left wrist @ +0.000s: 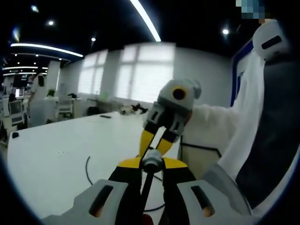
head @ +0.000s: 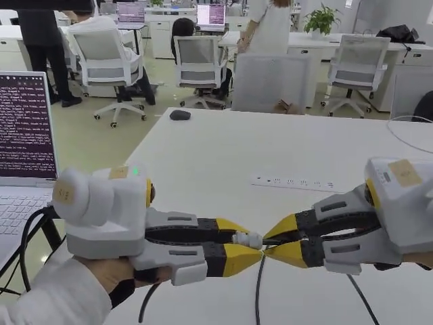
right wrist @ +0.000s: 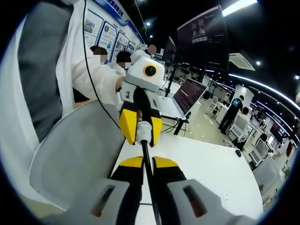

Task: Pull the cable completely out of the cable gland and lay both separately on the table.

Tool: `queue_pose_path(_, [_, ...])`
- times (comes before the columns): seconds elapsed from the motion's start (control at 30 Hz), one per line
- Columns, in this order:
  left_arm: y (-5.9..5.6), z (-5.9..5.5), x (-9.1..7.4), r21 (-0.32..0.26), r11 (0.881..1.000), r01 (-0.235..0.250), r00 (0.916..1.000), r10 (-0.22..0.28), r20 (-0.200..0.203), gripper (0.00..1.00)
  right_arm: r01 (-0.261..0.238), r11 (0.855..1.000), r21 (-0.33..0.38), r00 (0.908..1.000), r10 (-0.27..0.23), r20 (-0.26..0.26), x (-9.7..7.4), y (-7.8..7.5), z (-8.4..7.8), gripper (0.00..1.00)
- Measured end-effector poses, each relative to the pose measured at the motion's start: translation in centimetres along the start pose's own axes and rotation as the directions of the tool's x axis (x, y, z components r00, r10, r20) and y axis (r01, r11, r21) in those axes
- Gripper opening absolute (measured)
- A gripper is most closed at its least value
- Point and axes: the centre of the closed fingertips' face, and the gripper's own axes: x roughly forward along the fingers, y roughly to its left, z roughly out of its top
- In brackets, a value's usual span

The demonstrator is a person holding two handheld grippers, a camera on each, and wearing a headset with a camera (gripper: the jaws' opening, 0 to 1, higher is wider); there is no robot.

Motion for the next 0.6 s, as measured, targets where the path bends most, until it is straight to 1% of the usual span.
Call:
queue_pose_path(0.27, [0.1,0.1,0.1,-0.006,1.000,0.001,1.0000,-0.001,0.002,0.17,0.004,1.000,0.004,1.0000,-0.004,0.008,-0.1,0.0,-0.2,0.04])
queue_pose_path(0.47, [0.2,-0.2,-0.2,-0.009,1.000,-0.007,1.0000,0.007,0.001,0.17,0.013,1.000,0.017,0.9999,-0.013,-0.003,-0.6,-0.1,-1.0,0.04])
queue_pose_path(0.6, [0.6,-0.2,-0.8,-0.016,1.000,-0.021,0.9998,0.021,0.004,0.17,0.028,0.999,0.035,0.9996,-0.028,-0.010,-1.2,-0.2,-1.7,0.04])
